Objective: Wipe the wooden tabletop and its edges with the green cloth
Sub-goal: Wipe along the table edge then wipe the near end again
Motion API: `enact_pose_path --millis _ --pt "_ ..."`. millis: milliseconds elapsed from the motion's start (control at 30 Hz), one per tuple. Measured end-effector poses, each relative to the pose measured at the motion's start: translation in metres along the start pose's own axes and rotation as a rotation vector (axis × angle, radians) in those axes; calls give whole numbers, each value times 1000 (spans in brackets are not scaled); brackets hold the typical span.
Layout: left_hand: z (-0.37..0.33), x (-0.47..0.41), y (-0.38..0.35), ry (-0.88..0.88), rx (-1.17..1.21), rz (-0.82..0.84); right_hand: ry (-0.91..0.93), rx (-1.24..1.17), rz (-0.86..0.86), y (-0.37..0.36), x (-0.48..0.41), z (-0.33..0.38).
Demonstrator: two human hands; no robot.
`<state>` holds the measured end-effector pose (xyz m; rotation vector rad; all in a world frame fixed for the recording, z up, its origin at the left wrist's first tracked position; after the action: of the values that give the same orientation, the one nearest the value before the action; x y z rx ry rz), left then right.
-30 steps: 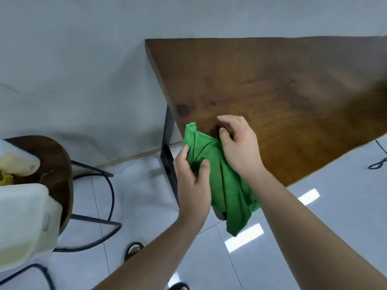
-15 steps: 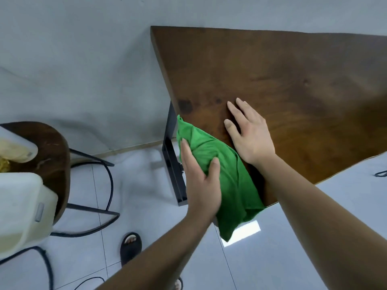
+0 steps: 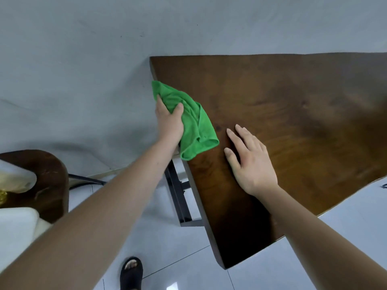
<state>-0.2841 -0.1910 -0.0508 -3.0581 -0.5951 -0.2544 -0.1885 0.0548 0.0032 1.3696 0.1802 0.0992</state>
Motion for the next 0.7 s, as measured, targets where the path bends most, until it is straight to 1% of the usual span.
enact_pose_path --millis 167,367,533,700 --pt "-17 -81 3 -21 72 11 -18 12 12 -2 -1 -2" --pt "-30 -129 3 -6 18 -7 -19 5 1 0 1 -2" --pt "-29 -118 5 -26 -5 8 -25 8 8 1 1 0" --pt "-20 -69 2 -52 0 3 -32 -4 6 2 3 1"
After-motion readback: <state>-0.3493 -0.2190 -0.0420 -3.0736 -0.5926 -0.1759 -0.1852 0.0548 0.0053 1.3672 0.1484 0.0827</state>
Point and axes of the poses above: each hand's wrist, its own x-axis away from the middle knuckle, its own y-axis out of the back of the hand, z = x × y, the point moved 5 cm from there along -x, towards the middle knuckle, and after that the axes turned 3 degrees about -y, right-handed, at the moved point
